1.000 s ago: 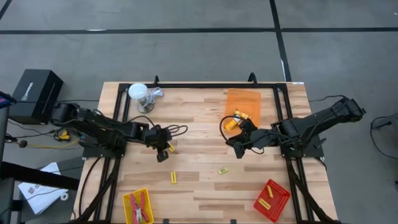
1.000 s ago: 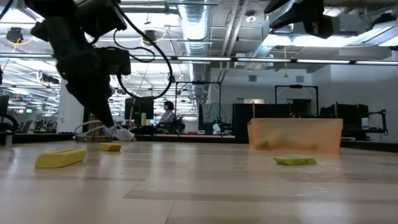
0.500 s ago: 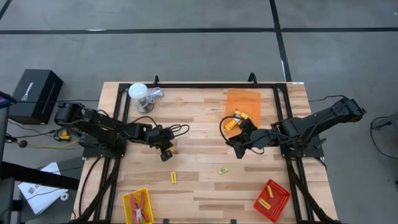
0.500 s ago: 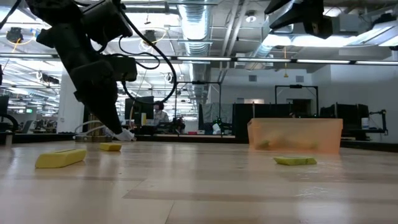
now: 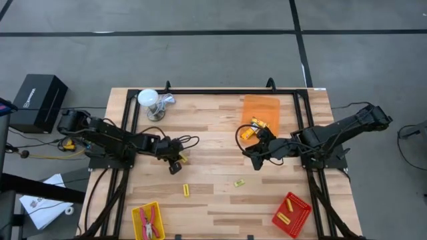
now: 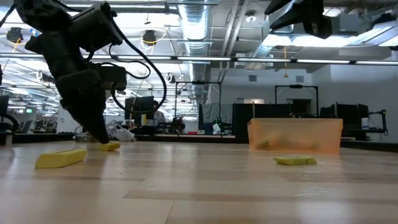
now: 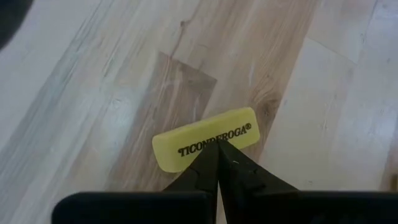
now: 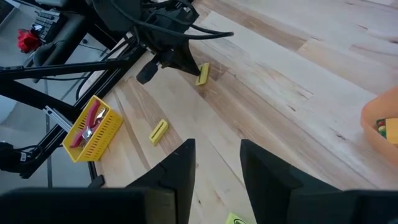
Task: Pick & Place School Supplies
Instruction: Put the yellow eraser into the red bin
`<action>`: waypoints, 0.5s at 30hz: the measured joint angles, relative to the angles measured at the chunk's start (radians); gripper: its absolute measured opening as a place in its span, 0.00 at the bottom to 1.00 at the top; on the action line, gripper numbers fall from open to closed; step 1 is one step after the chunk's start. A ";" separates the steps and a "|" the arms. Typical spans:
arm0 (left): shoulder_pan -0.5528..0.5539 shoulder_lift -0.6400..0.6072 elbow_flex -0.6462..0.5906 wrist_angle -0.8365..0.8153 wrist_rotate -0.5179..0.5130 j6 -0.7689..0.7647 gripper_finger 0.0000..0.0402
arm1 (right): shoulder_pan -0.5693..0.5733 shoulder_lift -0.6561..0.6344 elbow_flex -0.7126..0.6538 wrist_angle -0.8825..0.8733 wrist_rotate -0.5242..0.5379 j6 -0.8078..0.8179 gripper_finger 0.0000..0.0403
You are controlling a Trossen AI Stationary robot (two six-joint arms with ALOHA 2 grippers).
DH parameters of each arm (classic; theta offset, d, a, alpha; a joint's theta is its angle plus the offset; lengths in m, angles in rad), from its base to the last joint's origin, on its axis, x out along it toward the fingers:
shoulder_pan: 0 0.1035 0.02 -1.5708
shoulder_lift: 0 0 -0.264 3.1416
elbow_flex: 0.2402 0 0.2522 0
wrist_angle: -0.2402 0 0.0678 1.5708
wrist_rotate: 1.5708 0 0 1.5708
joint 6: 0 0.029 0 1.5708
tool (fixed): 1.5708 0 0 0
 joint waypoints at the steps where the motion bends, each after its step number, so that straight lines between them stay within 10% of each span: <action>1: -0.001 0.000 0.000 0.000 0.001 -0.003 0.00 | 0.000 0.000 0.000 0.000 0.000 0.000 0.29; 15: -0.035 0.002 -0.055 0.018 0.030 -0.075 0.00 | 0.000 0.000 0.000 0.000 0.000 0.003 0.29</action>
